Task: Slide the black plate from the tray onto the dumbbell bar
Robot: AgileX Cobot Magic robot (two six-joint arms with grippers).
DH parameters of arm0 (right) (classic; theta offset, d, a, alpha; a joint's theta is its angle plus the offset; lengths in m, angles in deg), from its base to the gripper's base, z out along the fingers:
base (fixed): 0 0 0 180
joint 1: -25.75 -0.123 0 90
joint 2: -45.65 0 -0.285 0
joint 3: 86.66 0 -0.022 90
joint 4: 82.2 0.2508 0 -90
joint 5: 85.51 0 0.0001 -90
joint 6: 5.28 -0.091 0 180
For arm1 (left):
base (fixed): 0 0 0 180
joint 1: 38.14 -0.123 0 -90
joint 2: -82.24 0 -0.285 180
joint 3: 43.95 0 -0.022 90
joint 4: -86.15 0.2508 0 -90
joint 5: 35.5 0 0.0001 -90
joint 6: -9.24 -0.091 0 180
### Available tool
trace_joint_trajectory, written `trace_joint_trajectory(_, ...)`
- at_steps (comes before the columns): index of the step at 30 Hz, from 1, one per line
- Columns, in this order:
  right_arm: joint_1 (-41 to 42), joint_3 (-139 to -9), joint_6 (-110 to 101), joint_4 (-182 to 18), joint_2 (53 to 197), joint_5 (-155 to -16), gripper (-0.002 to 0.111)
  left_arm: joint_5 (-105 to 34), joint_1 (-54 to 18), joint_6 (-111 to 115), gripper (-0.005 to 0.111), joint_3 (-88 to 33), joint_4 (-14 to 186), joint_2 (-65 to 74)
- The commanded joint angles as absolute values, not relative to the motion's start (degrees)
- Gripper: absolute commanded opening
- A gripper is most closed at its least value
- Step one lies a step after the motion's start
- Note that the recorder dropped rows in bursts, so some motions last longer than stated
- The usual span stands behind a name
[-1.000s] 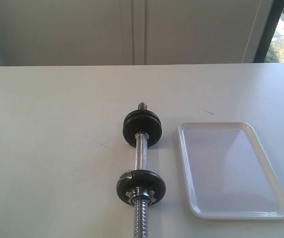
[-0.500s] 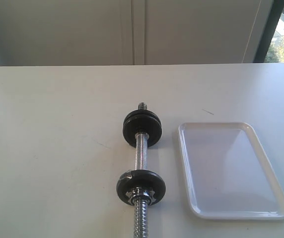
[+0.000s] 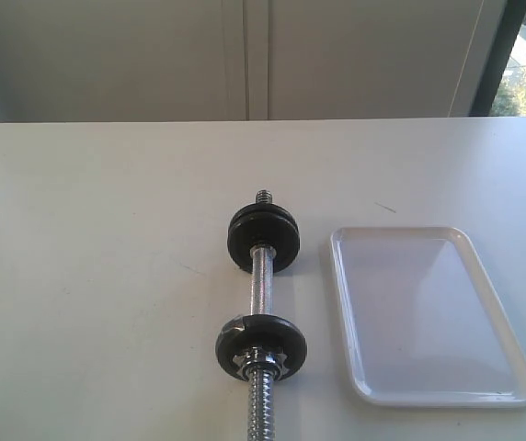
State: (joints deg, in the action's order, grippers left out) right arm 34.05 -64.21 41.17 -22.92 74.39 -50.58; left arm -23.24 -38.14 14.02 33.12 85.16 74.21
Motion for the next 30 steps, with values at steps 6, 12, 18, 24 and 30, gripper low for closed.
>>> trace_joint_trajectory(6,34.4,-64.2,41.0,-22.8,73.9,-50.9,0.000,-23.4,-38.2,14.0,0.000,33.3,84.7,74.4)
trace_joint_trajectory(12,34.4,-64.2,41.0,-22.8,73.9,-50.9,0.000,-23.4,-38.7,14.0,0.000,33.3,84.7,74.4)
trace_joint_trajectory(18,34.4,-64.2,41.0,-22.8,73.9,-50.9,0.000,-23.4,-40.4,14.0,0.000,33.3,84.7,74.4)
trace_joint_trajectory(24,34.4,-64.2,41.0,-22.8,73.7,-50.9,0.000,-23.4,-40.4,14.0,0.000,33.3,84.7,74.4)
trace_joint_trajectory(30,33.7,-62.9,41.0,-22.4,71.3,-50.9,0.000,-23.4,-39.9,14.0,0.000,33.3,84.7,74.4)
